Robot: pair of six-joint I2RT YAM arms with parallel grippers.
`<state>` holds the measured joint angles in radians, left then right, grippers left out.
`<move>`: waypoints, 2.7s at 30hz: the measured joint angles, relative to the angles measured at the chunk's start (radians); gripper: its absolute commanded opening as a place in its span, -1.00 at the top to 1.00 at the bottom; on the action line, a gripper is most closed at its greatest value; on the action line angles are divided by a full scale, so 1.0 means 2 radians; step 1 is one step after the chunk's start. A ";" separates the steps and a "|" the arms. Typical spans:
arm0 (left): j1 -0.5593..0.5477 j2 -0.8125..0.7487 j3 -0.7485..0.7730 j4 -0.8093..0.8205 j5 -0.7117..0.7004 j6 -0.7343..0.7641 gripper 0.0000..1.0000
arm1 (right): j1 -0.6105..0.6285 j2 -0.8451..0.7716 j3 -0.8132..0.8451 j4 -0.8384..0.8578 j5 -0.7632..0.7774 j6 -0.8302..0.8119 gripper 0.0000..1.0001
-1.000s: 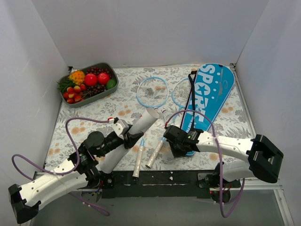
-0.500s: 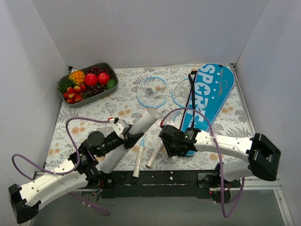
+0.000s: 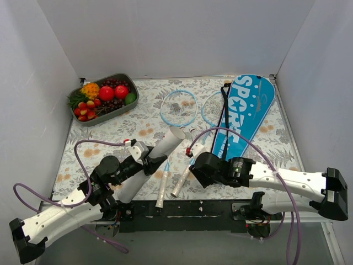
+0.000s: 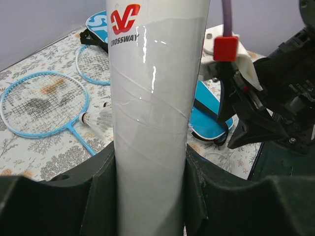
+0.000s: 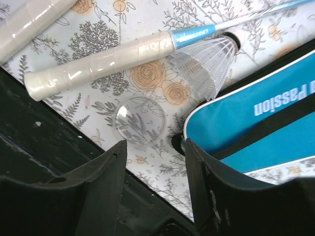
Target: Pack up the badminton gear
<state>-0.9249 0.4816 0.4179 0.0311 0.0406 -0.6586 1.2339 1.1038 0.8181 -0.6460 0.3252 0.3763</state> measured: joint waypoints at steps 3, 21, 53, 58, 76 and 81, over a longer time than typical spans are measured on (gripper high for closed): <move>0.000 -0.006 0.000 0.000 0.000 0.000 1.00 | 0.022 -0.012 -0.011 0.008 0.044 -0.035 -0.21; 0.000 -0.024 0.000 0.001 -0.004 0.004 1.00 | 0.031 -0.005 -0.105 0.197 0.134 -0.256 -0.25; 0.000 -0.023 -0.002 0.003 -0.004 0.006 1.00 | -0.052 0.072 -0.175 0.383 0.134 -0.302 0.97; 0.000 -0.024 -0.003 0.003 -0.004 0.008 1.00 | -0.054 0.066 -0.175 0.377 0.126 -0.298 0.97; 0.000 0.011 -0.006 0.006 0.013 0.014 1.00 | -0.226 -0.007 0.088 0.155 0.051 -0.203 0.97; 0.000 0.052 0.002 0.005 0.034 0.036 1.00 | -0.331 0.028 0.160 0.115 -0.065 -0.164 0.97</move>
<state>-0.9249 0.5861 0.4229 0.0418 0.1078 -0.5865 0.5716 1.1606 1.1389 -0.4168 0.1944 0.0475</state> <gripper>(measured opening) 0.403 0.023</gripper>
